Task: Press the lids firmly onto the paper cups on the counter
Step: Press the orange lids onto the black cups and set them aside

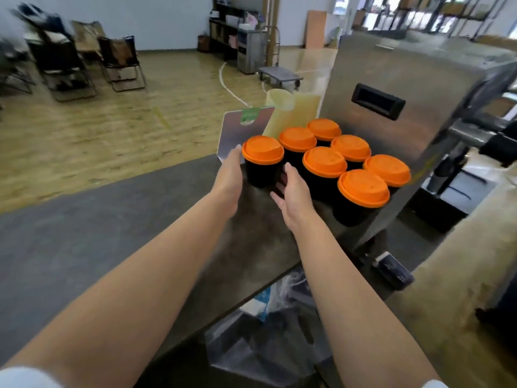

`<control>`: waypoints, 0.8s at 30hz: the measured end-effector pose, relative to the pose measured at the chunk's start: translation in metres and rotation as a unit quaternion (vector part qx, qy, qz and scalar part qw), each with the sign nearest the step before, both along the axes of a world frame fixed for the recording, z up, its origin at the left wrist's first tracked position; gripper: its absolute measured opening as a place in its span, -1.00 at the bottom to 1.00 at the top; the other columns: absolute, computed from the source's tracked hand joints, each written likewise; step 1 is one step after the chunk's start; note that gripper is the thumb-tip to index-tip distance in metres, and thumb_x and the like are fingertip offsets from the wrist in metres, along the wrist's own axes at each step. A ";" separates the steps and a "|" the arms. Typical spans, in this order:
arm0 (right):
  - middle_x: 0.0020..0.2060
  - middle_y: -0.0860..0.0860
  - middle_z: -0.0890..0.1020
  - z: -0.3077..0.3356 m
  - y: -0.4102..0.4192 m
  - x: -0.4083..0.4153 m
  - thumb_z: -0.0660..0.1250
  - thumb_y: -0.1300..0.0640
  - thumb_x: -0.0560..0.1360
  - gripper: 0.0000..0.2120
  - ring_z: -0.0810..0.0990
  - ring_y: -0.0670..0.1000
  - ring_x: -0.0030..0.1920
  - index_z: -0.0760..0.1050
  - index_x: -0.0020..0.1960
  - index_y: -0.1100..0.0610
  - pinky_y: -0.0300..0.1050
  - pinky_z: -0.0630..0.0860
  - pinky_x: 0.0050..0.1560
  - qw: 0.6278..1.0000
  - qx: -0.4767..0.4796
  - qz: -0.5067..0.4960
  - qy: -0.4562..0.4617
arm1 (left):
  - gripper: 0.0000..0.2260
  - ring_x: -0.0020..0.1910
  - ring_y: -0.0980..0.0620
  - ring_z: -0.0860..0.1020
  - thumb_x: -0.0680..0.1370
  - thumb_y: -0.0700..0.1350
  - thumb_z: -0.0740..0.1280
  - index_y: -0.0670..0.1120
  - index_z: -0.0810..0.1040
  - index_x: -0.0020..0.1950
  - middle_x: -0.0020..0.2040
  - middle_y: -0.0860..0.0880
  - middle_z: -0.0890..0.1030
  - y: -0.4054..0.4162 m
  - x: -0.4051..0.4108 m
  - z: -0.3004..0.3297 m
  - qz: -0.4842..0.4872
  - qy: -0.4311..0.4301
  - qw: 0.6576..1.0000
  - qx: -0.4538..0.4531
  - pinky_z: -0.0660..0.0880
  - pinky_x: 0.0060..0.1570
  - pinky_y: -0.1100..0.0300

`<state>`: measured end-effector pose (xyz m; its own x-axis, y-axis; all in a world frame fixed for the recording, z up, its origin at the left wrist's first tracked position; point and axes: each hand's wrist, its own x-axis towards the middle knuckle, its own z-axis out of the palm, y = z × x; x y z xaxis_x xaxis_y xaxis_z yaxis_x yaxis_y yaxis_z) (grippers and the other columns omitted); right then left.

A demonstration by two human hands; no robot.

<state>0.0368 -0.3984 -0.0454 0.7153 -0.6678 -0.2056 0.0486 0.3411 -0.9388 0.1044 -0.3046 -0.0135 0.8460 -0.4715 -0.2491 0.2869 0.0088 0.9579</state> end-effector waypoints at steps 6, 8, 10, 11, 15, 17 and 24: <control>0.40 -0.07 0.45 -0.001 -0.016 0.013 0.06 -0.08 0.68 -0.58 0.38 -0.01 0.41 0.30 0.51 -0.03 0.01 0.34 0.40 0.997 -0.063 0.050 0.006 | -0.61 0.13 0.08 0.50 0.70 0.20 -0.01 0.04 0.45 0.34 0.19 0.01 0.53 -0.032 -0.013 0.005 0.049 0.011 0.998 -0.023 0.32 0.17 0.15; 0.38 -0.07 0.44 -0.001 -0.008 0.012 0.07 -0.12 0.68 -0.57 0.38 -0.05 0.38 0.32 0.49 0.00 -0.06 0.33 0.35 0.991 -0.125 0.035 0.024 | -0.50 0.32 0.03 0.42 0.70 0.21 -0.05 -0.01 0.36 0.50 0.35 -0.02 0.47 -0.028 -0.020 0.003 0.087 -0.009 0.996 0.002 0.26 0.26 0.16; 0.34 -0.01 0.45 -0.002 0.009 0.007 0.08 -0.15 0.66 -0.59 0.41 -0.02 0.34 0.35 0.43 -0.01 -0.06 0.35 0.33 0.985 -0.167 0.020 0.024 | -0.49 0.34 0.03 0.41 0.69 0.23 -0.06 -0.01 0.37 0.49 0.39 -0.03 0.46 -0.014 -0.027 0.001 0.124 -0.027 0.992 0.018 0.26 0.30 0.15; 0.29 0.01 0.47 -0.003 0.020 0.003 0.09 -0.15 0.66 -0.65 0.43 -0.01 0.30 0.35 0.36 -0.02 -0.08 0.37 0.28 0.985 -0.171 0.017 0.019 | -0.52 0.25 0.06 0.43 0.70 0.22 -0.06 0.00 0.41 0.44 0.31 -0.01 0.50 -0.004 -0.033 0.000 0.139 -0.035 0.989 0.021 0.26 0.24 0.17; 0.07 -0.07 0.51 -0.003 0.073 -0.020 0.03 -0.15 0.67 -0.79 0.50 -0.01 0.12 0.28 0.19 -0.07 -0.07 0.41 0.13 0.985 -0.172 0.023 -0.007 | -0.56 0.09 0.19 0.51 0.71 0.16 -0.04 0.01 0.47 0.38 0.21 0.03 0.56 0.047 -0.064 -0.012 0.170 -0.110 0.978 0.043 0.38 0.15 0.20; -0.01 -0.20 0.50 -0.003 0.101 -0.033 -0.03 -0.17 0.67 -0.79 0.52 -0.09 0.01 0.27 0.20 -0.12 -0.11 0.42 0.07 0.980 -0.191 0.039 -0.028 | -0.58 0.16 0.16 0.54 0.71 0.16 -0.03 0.04 0.48 0.38 0.21 0.04 0.60 0.072 -0.079 -0.021 0.193 -0.146 0.970 0.033 0.43 0.26 0.15; 0.23 -0.24 0.50 -0.016 0.185 -0.060 -0.09 -0.23 0.59 -0.58 0.49 -0.32 0.19 0.29 0.39 -0.26 -0.47 0.40 0.12 0.960 -0.233 0.117 -0.098 | -0.65 0.06 0.33 0.56 0.71 0.11 -0.03 0.11 0.49 0.31 0.14 0.13 0.60 0.161 -0.111 -0.024 0.265 -0.186 0.946 -0.001 0.45 -0.05 0.48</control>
